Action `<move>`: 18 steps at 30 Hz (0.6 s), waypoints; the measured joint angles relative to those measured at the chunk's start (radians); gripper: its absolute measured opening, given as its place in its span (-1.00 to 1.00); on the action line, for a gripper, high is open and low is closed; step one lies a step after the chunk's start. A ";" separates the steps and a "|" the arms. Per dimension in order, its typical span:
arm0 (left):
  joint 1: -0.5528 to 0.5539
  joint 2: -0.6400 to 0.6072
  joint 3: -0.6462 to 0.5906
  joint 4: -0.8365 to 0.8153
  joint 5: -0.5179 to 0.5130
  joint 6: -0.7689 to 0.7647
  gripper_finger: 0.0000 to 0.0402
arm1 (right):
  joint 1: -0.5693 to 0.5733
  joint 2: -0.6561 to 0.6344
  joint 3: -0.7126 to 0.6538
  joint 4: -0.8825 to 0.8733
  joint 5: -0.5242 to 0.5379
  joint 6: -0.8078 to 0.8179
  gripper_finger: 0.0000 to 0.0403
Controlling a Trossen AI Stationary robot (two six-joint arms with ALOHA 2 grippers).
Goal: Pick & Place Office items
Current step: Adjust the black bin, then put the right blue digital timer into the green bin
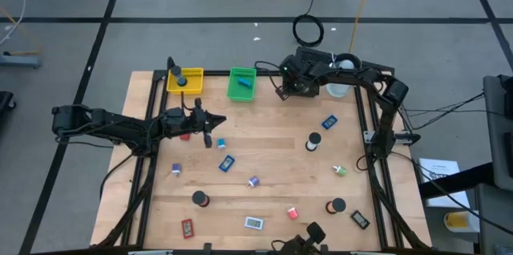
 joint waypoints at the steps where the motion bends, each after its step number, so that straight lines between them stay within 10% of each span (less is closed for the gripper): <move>1: 0.000 0.000 0.000 0.000 0.000 0.000 -0.84 | 0.004 -0.016 0.000 -0.001 0.018 -0.011 -0.95; 9: 0.000 0.000 0.000 0.000 0.000 0.000 -0.84 | 0.119 -0.257 -0.074 -0.047 0.110 -0.044 -0.99; 18: 0.000 0.000 0.000 0.000 0.000 0.000 -0.84 | 0.368 -0.524 -0.428 0.302 0.110 -0.007 -1.00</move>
